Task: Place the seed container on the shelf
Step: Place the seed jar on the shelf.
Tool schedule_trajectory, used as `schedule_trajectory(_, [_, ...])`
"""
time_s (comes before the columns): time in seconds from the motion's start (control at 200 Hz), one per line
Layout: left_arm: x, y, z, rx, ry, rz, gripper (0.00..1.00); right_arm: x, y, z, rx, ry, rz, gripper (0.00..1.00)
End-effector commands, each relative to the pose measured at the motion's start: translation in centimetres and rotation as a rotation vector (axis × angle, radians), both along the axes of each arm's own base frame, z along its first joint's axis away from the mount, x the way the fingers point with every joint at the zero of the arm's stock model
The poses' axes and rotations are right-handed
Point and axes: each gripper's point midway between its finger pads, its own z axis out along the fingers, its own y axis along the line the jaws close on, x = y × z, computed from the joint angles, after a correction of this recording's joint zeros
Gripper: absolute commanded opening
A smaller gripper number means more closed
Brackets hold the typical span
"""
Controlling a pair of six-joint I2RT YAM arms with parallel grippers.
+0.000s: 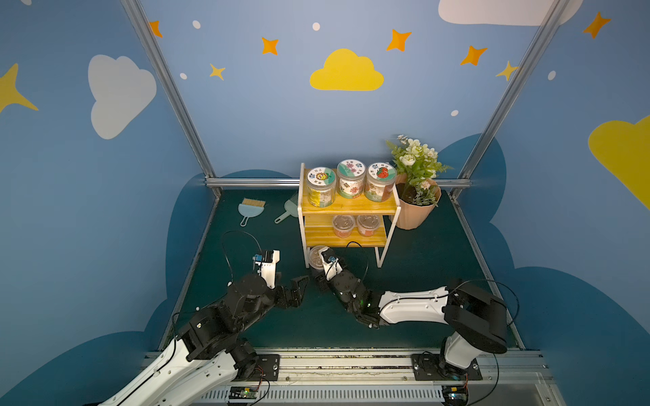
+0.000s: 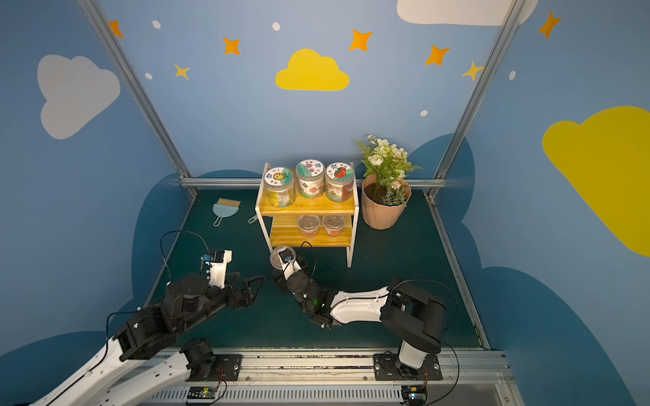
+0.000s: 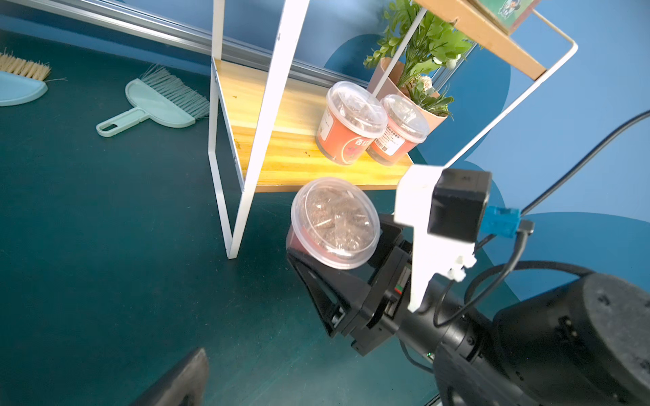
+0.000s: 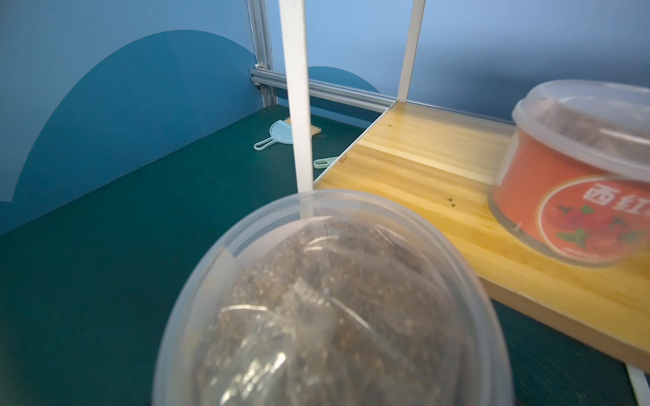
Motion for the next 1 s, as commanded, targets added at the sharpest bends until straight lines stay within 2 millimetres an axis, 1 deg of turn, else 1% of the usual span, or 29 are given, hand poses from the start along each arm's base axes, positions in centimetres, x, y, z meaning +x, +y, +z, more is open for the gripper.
schedule_trajectory(0.0, [-0.2, 0.2, 0.2, 0.016, -0.008, -0.006, 1.00, 1.1, 0.3, 2.8, 0.038, -0.027, -0.014, 0.56])
schedule_trajectory(0.08, [-0.1, 0.1, 0.1, 0.013, -0.009, -0.006, 1.00, 1.7, 0.5, 3.8, 0.056, -0.038, -0.023, 0.56])
schedule_trajectory(0.095, [-0.1, 0.2, 0.1, 0.012, -0.011, -0.004, 1.00, 1.8, 0.5, 3.4, 0.033, -0.030, -0.023, 0.56])
schedule_trajectory(0.31, [0.6, 0.2, 0.4, 0.003, -0.042, 0.024, 1.00, 3.6, 0.6, 4.6, 0.060, -0.031, -0.049, 0.56])
schedule_trajectory(0.531, [1.0, -0.5, 0.5, 0.008, -0.045, 0.003, 1.00, 5.6, 0.7, 4.4, 0.093, -0.005, -0.092, 0.56])
schedule_trajectory(0.676, [1.1, -0.7, 0.5, 0.005, -0.047, 0.003, 1.00, 6.7, 0.6, 4.7, 0.117, -0.007, -0.128, 0.56])
schedule_trajectory(0.996, [1.3, -0.8, 0.3, -0.001, -0.045, 0.003, 1.00, 8.9, 1.2, 3.1, 0.134, 0.015, -0.184, 0.56])
